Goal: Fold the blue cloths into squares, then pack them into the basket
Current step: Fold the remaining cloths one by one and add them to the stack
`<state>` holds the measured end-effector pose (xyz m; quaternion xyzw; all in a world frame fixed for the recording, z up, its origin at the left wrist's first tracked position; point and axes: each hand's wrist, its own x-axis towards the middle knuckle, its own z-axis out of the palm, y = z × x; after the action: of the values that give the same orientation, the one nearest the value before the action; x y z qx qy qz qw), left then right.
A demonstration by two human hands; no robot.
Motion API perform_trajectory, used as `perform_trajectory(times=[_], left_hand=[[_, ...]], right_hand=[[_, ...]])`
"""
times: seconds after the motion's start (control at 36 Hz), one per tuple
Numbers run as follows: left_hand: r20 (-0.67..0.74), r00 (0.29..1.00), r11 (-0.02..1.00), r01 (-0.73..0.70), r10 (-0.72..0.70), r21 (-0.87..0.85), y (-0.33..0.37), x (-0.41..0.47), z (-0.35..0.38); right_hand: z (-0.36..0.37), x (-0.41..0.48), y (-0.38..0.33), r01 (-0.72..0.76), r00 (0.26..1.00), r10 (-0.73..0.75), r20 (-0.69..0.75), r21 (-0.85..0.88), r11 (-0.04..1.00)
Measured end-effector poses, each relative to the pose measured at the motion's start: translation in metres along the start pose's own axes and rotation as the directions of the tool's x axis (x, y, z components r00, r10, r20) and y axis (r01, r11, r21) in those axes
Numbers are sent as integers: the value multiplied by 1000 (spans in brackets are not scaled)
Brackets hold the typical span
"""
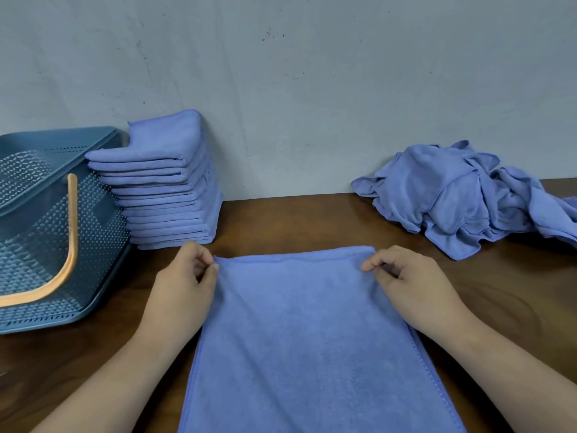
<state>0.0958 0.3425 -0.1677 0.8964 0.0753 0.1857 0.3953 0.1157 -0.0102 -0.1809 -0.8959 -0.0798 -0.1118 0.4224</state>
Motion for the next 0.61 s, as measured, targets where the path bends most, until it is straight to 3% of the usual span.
perform_trajectory(times=[0.11,0.17,0.31,0.53,0.61], left_hand=[[29,1000,999,-12,11,35,1,-2,0],[40,999,999,-19,17,39,-2,-1,0],[61,996,997,-61,58,47,-9,1,2],[-5,998,998,-58,58,-16,-5,-1,2],[9,996,994,-94,94,62,-7,2,3]], right_hand=[[-4,-1,-8,49,992,-36,-121,109,993],[-5,2,-8,88,982,-78,-170,52,995],[3,5,10,60,998,-45,49,-362,930],[5,1,8,64,998,-50,42,-444,894],[5,3,8,64,998,-50,42,-465,883]])
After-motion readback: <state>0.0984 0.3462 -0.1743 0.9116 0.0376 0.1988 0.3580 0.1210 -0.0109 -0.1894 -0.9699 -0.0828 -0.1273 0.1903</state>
